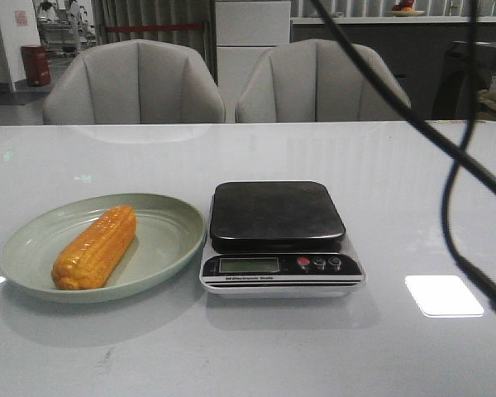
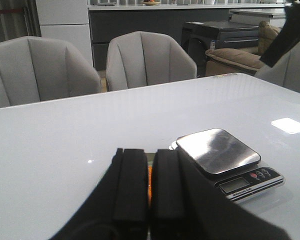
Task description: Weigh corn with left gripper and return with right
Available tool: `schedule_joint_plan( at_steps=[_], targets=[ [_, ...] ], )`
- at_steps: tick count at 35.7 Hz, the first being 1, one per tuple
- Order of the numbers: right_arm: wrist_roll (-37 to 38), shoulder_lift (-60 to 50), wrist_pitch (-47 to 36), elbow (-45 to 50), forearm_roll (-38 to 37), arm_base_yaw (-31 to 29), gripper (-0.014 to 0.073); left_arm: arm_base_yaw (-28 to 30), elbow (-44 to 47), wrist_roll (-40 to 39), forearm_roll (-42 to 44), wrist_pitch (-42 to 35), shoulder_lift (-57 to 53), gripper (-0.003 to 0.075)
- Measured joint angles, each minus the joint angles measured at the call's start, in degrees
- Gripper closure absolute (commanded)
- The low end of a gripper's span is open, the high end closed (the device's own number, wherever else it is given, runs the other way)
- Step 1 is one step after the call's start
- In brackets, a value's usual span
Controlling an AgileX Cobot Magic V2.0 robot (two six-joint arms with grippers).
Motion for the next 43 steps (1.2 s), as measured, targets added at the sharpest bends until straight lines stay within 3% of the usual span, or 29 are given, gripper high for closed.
schedule_joint_plan(
  at_steps=[21, 43],
  targets=[
    [-0.1, -41.1, -18.58, 42.31, -0.14, 0.0, -0.0012, 0.0, 0.0, 0.0, 0.0, 0.0, 0.0, 0.0606],
    [-0.1, -82.66, -39.95, 75.33, -0.28, 0.0, -0.0012, 0.0, 0.0, 0.0, 0.0, 0.0, 0.0, 0.0606]
  ],
)
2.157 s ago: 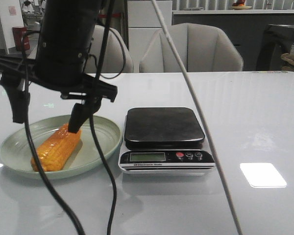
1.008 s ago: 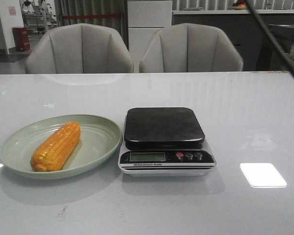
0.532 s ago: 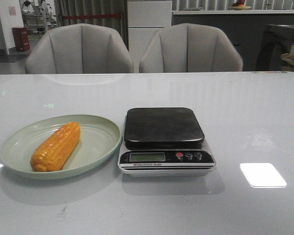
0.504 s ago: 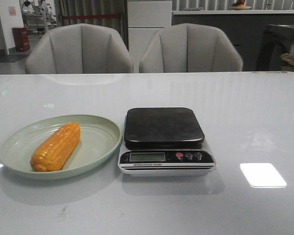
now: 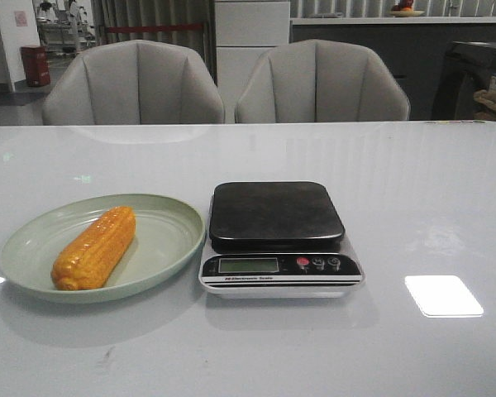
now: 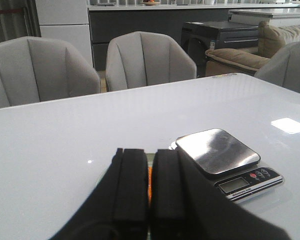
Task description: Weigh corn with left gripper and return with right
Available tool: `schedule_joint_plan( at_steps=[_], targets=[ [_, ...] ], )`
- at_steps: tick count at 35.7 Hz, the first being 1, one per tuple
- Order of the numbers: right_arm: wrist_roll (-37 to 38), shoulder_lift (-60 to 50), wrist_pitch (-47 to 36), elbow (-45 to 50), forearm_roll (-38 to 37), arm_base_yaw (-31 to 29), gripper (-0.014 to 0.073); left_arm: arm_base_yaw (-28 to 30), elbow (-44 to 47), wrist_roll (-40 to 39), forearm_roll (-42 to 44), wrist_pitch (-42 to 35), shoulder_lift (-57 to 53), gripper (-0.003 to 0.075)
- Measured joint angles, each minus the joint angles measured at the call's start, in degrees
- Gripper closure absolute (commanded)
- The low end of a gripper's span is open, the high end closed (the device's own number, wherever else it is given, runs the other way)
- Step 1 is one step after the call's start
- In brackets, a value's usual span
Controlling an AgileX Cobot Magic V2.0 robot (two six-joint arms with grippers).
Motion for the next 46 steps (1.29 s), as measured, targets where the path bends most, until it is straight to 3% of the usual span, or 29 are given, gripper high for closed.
schedule_joint_plan(
  at_steps=[10, 13, 16, 20, 40, 46],
  targets=[
    [0.0, -2.56, -9.34, 7.84, -0.27, 0.0, 0.0016, 0.0, 0.0, 0.0, 0.0, 0.0, 0.0, 0.0606],
    [0.0, -2.56, -12.51, 8.7, -0.27, 0.0, 0.017, 0.0, 0.0, 0.0, 0.0, 0.0, 0.0, 0.0606],
    [0.0, -2.56, -14.5, 8.8, -0.31, 0.0, 0.0488, 0.0, 0.0, 0.0, 0.0, 0.0, 0.0, 0.0606],
    [0.0, -2.56, -14.59, 8.8, -0.39, 0.0, 0.0391, 0.0, 0.0, 0.0, 0.0, 0.0, 0.0, 0.0606],
    [0.0, -2.56, -14.48, 8.98, -0.39, 0.0, 0.0398, 0.11, 0.08, 0.0, 0.0, 0.0, 0.0, 0.0606],
    [0.0, -2.56, -14.48, 8.98, -0.39, 0.0, 0.0398, 4.72, 0.58, 0.0, -6.23, 0.0, 0.0, 0.0606]
  ],
)
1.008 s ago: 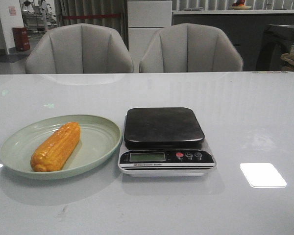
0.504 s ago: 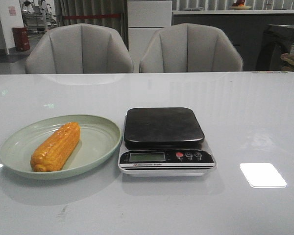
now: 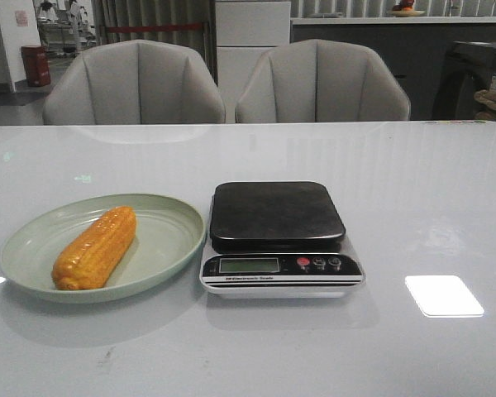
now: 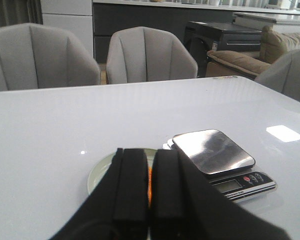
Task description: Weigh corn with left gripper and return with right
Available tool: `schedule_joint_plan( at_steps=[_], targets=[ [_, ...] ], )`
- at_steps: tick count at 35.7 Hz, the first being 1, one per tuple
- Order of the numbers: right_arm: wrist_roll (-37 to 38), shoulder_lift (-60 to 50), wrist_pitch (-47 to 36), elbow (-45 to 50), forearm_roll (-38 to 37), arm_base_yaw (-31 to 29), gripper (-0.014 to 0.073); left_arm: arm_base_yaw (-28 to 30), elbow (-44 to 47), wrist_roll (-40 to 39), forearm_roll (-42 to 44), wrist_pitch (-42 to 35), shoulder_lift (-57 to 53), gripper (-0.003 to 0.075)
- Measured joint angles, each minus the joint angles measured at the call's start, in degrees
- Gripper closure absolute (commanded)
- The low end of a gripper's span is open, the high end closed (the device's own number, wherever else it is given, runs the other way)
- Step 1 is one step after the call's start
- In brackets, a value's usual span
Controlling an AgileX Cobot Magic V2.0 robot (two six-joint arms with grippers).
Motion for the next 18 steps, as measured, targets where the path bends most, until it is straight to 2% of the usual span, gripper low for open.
schedule_joint_plan(
  at_steps=[8, 15, 18],
  targets=[
    [0.0, 0.0, 0.0, 0.0, 0.0, 0.0, 0.0398, 12.93, 2.97, 0.0, -2.58, -3.21, 0.0, 0.0606],
    [0.0, 0.0, 0.0, 0.0, 0.0, 0.0, 0.0398, 25.65, 13.27, 0.0, -2.09, -17.63, 0.0, 0.0606],
    [0.0, 0.0, 0.0, 0.0, 0.0, 0.0, 0.0398, 28.41, 18.55, 0.0, -1.99, -22.46, 0.0, 0.0606]
  ],
)
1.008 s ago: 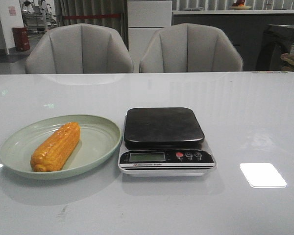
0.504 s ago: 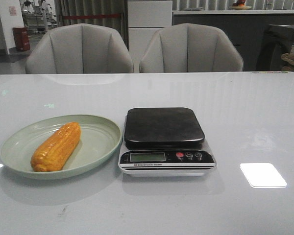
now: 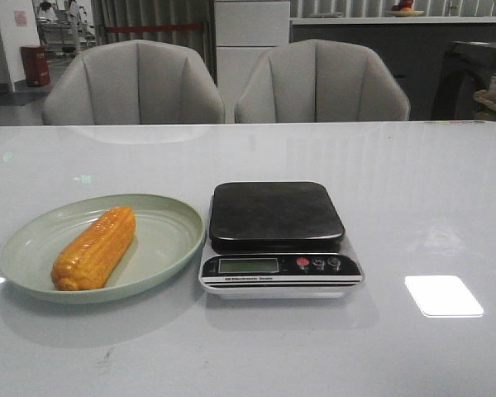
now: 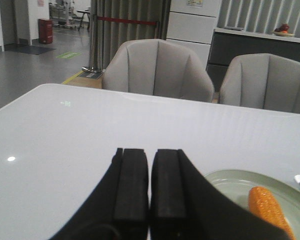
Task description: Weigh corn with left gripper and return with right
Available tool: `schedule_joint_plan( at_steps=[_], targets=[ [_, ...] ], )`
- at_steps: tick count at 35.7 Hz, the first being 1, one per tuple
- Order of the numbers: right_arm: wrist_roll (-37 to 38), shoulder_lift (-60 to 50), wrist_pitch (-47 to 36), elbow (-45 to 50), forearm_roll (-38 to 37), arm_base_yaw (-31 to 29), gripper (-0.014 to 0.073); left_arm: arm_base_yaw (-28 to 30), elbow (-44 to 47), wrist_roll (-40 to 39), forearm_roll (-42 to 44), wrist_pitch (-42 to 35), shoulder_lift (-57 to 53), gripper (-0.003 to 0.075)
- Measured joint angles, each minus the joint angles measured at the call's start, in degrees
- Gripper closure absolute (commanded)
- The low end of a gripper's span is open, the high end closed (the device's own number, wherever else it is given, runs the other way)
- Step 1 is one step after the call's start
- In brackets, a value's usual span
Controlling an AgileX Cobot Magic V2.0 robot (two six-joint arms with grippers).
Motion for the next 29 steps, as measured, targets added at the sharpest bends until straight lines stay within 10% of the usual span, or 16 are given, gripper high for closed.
schedule_joint_plan(
  at_steps=[29],
  targets=[
    [0.0, 0.0, 0.0, 0.0, 0.0, 0.0, 0.0398, 0.54, 0.7, 0.0, 0.85, -2.55, 0.0, 0.0606]
  ],
)
